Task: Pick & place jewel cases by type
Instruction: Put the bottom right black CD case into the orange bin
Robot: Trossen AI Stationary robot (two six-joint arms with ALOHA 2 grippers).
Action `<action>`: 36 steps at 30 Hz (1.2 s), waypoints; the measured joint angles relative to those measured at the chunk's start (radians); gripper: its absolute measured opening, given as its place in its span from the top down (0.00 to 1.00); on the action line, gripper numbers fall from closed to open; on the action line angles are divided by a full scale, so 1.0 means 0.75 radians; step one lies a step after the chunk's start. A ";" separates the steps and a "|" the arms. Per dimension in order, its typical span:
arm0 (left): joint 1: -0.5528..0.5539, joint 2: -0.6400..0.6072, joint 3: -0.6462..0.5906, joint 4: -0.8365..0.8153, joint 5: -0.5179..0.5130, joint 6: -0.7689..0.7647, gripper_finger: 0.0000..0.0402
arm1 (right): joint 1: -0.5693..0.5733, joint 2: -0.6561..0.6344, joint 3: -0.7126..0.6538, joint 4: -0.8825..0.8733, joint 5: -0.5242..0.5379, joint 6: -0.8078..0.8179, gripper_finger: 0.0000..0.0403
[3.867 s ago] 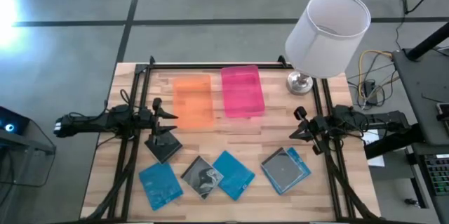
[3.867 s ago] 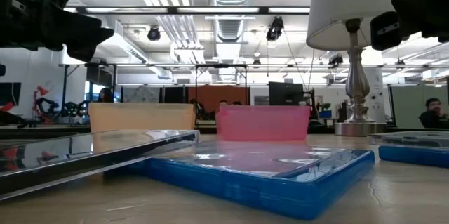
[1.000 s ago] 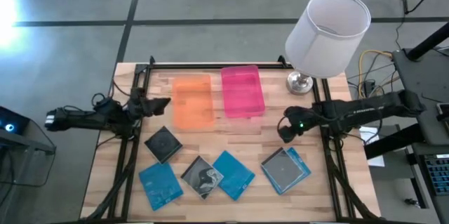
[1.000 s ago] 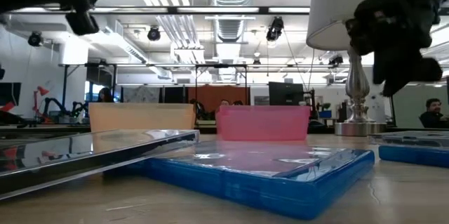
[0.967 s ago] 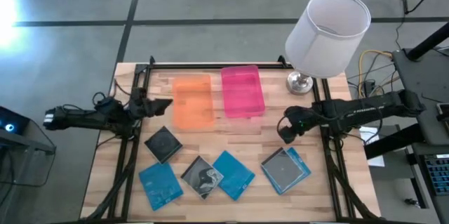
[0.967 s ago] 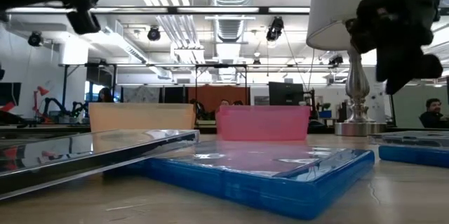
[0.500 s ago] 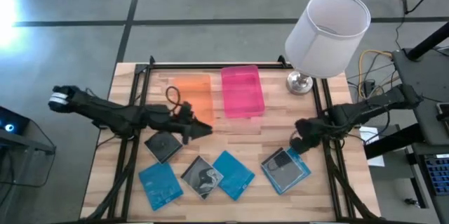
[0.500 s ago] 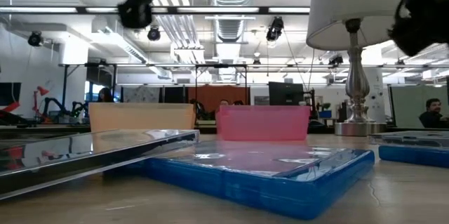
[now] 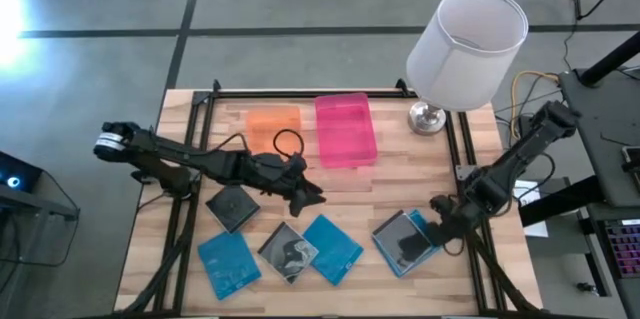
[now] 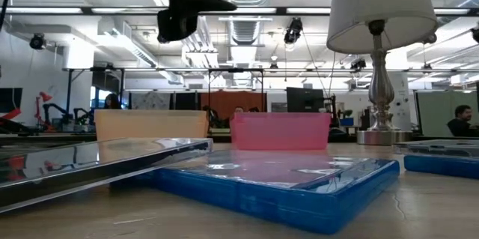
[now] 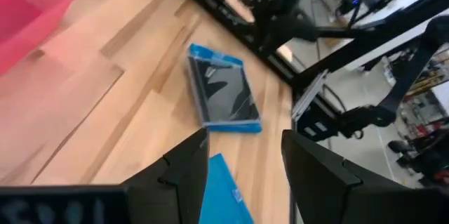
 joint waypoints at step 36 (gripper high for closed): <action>0.001 0.031 0.001 -0.041 -0.077 -0.022 0.60 | -0.119 0.376 -0.025 0.301 0.271 -0.187 0.64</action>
